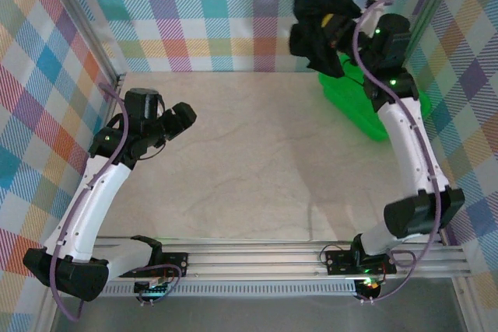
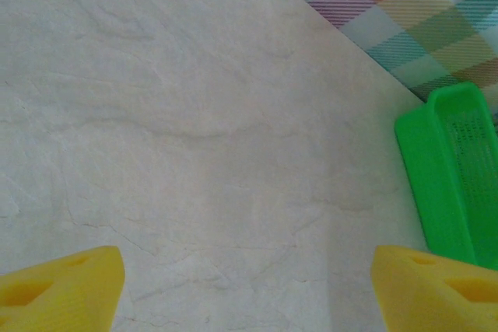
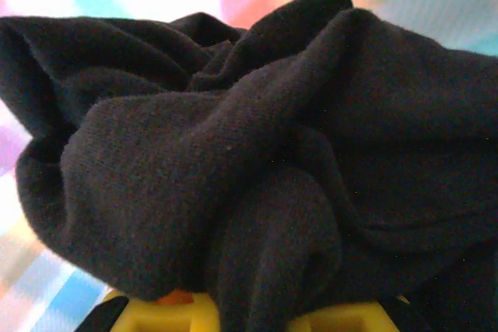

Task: Fold and stack the t-shirts

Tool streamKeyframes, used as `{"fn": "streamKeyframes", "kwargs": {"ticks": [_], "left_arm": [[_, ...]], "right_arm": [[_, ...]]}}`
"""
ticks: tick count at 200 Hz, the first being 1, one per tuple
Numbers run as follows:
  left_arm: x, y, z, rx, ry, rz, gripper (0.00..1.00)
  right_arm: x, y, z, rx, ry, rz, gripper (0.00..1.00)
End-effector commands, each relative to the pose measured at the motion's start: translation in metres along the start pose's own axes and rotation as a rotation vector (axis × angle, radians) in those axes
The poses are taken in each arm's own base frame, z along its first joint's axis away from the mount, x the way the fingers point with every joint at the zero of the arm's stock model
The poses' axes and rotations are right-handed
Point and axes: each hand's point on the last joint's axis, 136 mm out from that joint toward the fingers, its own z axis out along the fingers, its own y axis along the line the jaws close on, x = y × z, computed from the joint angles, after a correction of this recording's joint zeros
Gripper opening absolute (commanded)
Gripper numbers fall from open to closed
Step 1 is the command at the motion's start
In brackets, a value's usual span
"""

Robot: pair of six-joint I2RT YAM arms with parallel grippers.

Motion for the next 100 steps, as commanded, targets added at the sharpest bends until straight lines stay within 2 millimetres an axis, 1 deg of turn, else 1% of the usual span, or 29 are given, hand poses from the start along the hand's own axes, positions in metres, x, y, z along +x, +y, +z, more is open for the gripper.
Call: {"fn": "streamKeyframes", "kwargs": {"ticks": [1, 12, 14, 18, 31, 35, 40, 41, 42, 44, 47, 48, 57, 66, 80, 90, 100], "left_arm": [[-0.006, 0.007, -0.001, -0.054, -0.039, -0.01, 0.84], [-0.01, 0.013, -0.003, -0.091, -0.059, -0.013, 0.85], [-0.01, 0.014, -0.003, -0.096, -0.061, -0.013, 0.85], [-0.011, 0.016, -0.005, -0.108, -0.068, -0.014, 0.86], [-0.012, 0.024, -0.009, -0.152, -0.08, -0.018, 0.86], [-0.013, 0.027, -0.01, -0.165, -0.083, -0.02, 0.86], [-0.013, 0.03, -0.012, -0.18, -0.084, -0.019, 0.86], [-0.012, 0.03, -0.012, -0.184, -0.082, -0.019, 0.86], [-0.012, 0.031, -0.013, -0.186, -0.083, -0.019, 0.86], [-0.012, 0.032, -0.013, -0.192, -0.08, -0.018, 0.86], [-0.011, 0.034, -0.014, -0.202, -0.077, -0.018, 0.86], [-0.011, 0.035, -0.014, -0.206, -0.077, -0.018, 0.86], [-0.007, 0.041, -0.017, -0.233, -0.065, -0.016, 0.86], [-0.002, 0.046, -0.019, -0.254, -0.047, -0.013, 0.86], [0.008, 0.056, -0.021, -0.285, -0.014, -0.015, 0.86], [0.016, 0.062, -0.021, -0.303, 0.013, -0.022, 0.85], [0.026, 0.069, -0.02, -0.317, 0.044, -0.036, 0.85]], "right_arm": [[0.072, 0.025, 0.001, 0.006, 0.171, -0.209, 0.0], [0.126, 0.027, 0.002, 0.04, 0.273, -0.291, 0.0], [0.139, 0.027, 0.003, 0.042, 0.297, -0.304, 0.02], [0.161, 0.029, 0.002, 0.038, 0.341, -0.332, 0.09], [0.234, 0.033, -0.005, 0.03, 0.494, -0.404, 0.44], [0.255, 0.033, -0.008, 0.024, 0.542, -0.416, 0.52], [0.282, 0.034, -0.014, 0.02, 0.609, -0.43, 0.59], [0.282, 0.034, -0.014, 0.02, 0.609, -0.43, 0.59], [0.29, 0.034, -0.016, 0.021, 0.629, -0.434, 0.61], [0.293, 0.034, -0.017, 0.023, 0.638, -0.435, 0.63], [0.303, 0.034, -0.021, 0.024, 0.664, -0.439, 0.65], [0.31, 0.033, -0.023, 0.026, 0.68, -0.441, 0.67], [0.328, 0.03, -0.032, 0.033, 0.726, -0.43, 0.72], [0.336, 0.024, -0.04, 0.047, 0.745, -0.397, 0.76], [0.334, 0.012, -0.048, 0.075, 0.73, -0.38, 0.83], [0.33, 0.001, -0.051, 0.098, 0.735, -0.352, 0.83], [0.328, -0.017, -0.054, 0.149, 0.754, -0.306, 0.83]]}}
